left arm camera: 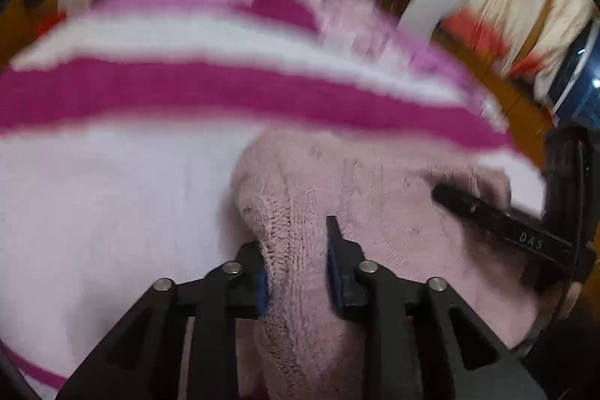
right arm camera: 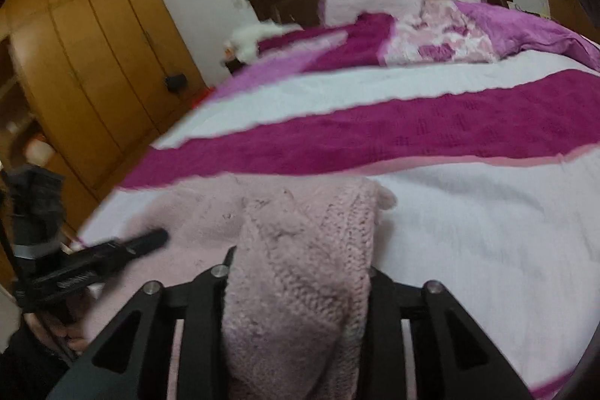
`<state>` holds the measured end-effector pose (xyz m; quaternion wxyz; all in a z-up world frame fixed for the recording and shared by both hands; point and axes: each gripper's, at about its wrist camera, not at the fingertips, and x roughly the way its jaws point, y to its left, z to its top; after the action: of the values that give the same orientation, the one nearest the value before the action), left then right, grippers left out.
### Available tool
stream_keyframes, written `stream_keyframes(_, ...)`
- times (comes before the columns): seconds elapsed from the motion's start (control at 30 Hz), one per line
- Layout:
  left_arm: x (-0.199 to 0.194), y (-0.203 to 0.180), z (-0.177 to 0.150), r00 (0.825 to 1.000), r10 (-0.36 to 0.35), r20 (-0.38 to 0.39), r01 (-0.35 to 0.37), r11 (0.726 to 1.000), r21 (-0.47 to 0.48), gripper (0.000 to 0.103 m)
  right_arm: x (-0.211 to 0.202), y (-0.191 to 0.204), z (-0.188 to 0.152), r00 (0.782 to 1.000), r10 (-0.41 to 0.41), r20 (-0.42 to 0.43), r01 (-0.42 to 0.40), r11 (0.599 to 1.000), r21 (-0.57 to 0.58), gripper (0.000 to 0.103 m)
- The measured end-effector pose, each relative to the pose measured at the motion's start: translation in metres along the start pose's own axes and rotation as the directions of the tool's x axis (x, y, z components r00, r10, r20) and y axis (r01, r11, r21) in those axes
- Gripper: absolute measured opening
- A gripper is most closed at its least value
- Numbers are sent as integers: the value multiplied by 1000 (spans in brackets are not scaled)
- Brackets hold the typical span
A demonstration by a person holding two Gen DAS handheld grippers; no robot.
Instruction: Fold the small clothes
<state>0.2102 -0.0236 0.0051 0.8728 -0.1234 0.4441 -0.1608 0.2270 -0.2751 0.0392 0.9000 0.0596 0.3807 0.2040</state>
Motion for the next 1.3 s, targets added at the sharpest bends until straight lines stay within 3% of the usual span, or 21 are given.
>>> stream_keyframes(0.03,10,12,-1,999,-30,-42,28,998,-51,13,18,-1,0,995,-65,-76,63,998,-24,44)
stream_keyframes(0.07,9,21,-2,996,-79,-32,76,993,-93,16,29,-2,-3,986,-104,-131,99,994,-42,55)
stream_keyframes(0.17,-1,38,-3,989,-146,-34,137,973,-184,20,25,-6,-6,987,-126,-100,123,992,-39,74)
stream_keyframes(0.23,-12,36,-6,996,-94,-14,90,981,-172,22,16,-10,-8,985,-146,-87,144,989,-26,82)
stream_keyframes(0.3,-25,19,-10,1000,19,9,-18,995,-101,23,5,-12,-11,981,-182,-72,181,983,-17,83)
stream_keyframes(0.37,-42,-4,-14,991,132,23,-131,991,-34,23,-11,-10,-14,975,-214,-61,213,977,-20,83)
stream_keyframes(0.53,-107,-50,-44,958,279,69,-284,955,84,22,-71,21,-30,959,-281,-27,281,959,-29,83)
stream_keyframes(0.73,-193,-91,-84,951,289,113,-299,950,92,22,-154,65,-62,971,-239,7,239,971,33,83)
stream_keyframes(0.93,-256,-128,-119,943,283,176,-307,944,124,22,-226,110,-82,979,-193,60,193,981,15,83)
stream_keyframes(1.2,-313,-140,-142,927,304,220,-327,942,76,22,-304,155,-94,955,-267,126,273,961,-33,83)
stream_keyframes(1.3,-320,-138,-155,932,298,205,-316,947,59,22,-322,167,-105,948,-295,123,303,952,-53,83)
